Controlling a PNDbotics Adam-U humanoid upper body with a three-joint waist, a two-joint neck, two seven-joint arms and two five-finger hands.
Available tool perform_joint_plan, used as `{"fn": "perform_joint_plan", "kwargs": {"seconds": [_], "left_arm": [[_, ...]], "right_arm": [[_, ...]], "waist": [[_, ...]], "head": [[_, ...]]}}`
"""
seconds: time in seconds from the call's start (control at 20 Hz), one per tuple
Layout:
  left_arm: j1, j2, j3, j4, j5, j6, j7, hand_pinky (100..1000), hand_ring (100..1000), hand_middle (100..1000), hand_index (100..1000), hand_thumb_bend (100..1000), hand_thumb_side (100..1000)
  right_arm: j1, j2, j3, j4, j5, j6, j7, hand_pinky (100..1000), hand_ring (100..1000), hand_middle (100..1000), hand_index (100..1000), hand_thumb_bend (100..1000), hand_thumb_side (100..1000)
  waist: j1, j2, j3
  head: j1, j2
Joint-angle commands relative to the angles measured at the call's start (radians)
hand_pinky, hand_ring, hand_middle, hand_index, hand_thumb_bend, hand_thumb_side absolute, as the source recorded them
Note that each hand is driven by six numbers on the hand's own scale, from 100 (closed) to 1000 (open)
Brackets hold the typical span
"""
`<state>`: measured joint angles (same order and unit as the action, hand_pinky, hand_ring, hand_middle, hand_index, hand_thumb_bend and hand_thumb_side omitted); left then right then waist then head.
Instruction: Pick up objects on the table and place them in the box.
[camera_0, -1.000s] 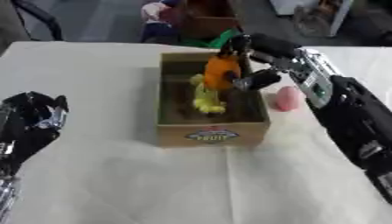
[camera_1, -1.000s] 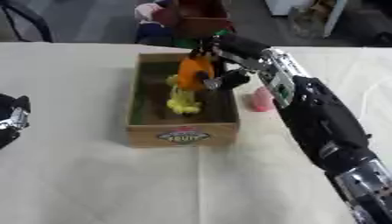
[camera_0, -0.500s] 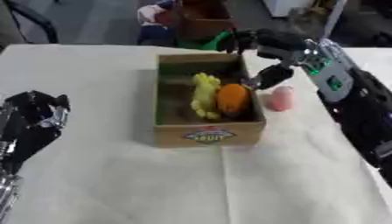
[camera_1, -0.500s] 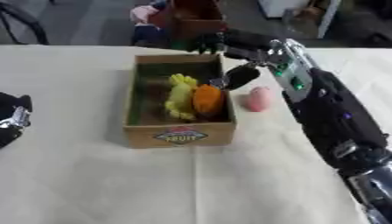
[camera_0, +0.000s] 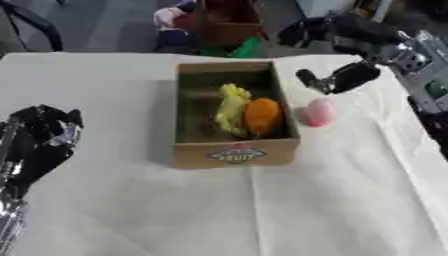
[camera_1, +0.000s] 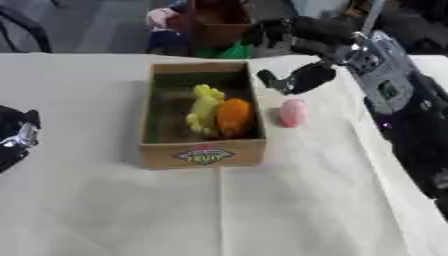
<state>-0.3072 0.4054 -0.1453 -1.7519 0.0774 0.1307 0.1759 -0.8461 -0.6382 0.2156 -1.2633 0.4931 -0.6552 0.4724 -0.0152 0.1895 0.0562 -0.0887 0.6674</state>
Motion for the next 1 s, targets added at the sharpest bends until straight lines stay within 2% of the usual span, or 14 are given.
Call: {"fn": "perform_joint_plan", "kwargs": {"seconds": [0.05,0.3,0.5,0.85,1.0], "left_arm": [[-0.006,0.024,0.010,-0.012,-0.001,-0.002,0.002,467,364,278,496,188,213],[-0.006,0.023,0.010,-0.012,-0.001,-0.001,0.003,467,365,278,496,188,213],[-0.007,0.020,0.009,-0.012,-0.001,-0.001,0.001,466,365,279,496,187,213],[-0.009,0.016,0.010,-0.014,-0.001,0.000,0.001,466,365,279,496,187,214],[-0.009,0.015,0.010,-0.015,-0.001,0.000,0.001,467,365,279,496,188,214]], "right_arm": [[0.005,-0.045,-0.018,0.006,0.042,0.002,0.001,706,812,901,928,100,442],[0.026,-0.034,-0.021,0.084,0.136,-0.001,-0.004,706,810,899,926,100,459],[0.022,-0.004,-0.027,0.173,0.256,-0.009,-0.031,707,809,900,926,100,488],[0.002,0.050,-0.056,0.316,0.498,-0.001,-0.152,710,809,905,927,100,527],[0.000,0.062,-0.060,0.352,0.571,0.000,-0.193,713,809,907,927,100,536]], "waist": [[0.001,-0.019,-0.001],[0.004,-0.019,0.000],[0.008,-0.017,0.002],[0.017,-0.011,0.006],[0.018,-0.010,0.006]], "head": [[0.004,0.002],[0.002,0.000],[0.000,-0.001],[-0.003,-0.004],[-0.002,-0.004]]}}
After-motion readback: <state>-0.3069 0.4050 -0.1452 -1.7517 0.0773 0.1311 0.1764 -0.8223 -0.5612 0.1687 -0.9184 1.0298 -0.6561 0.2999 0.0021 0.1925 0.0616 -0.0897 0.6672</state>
